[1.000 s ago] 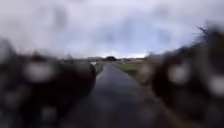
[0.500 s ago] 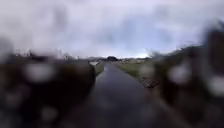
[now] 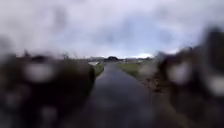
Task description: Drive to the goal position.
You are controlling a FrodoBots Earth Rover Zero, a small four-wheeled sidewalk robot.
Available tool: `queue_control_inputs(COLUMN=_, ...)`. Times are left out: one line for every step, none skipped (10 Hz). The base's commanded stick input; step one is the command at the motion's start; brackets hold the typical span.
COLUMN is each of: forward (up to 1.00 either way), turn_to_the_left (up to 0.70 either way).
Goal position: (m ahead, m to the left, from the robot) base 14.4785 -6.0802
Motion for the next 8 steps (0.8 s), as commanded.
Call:
queue_control_inputs(forward=0.7, turn_to_the_left=0.0)
queue_control_inputs(forward=0.7, turn_to_the_left=0.0)
queue_control_inputs(forward=0.7, turn_to_the_left=0.0)
queue_control_inputs(forward=0.7, turn_to_the_left=0.0)
queue_control_inputs(forward=0.7, turn_to_the_left=0.0)
queue_control_inputs(forward=0.7, turn_to_the_left=0.0)
queue_control_inputs(forward=0.7, turn_to_the_left=0.0)
queue_control_inputs(forward=0.7, turn_to_the_left=-0.16)
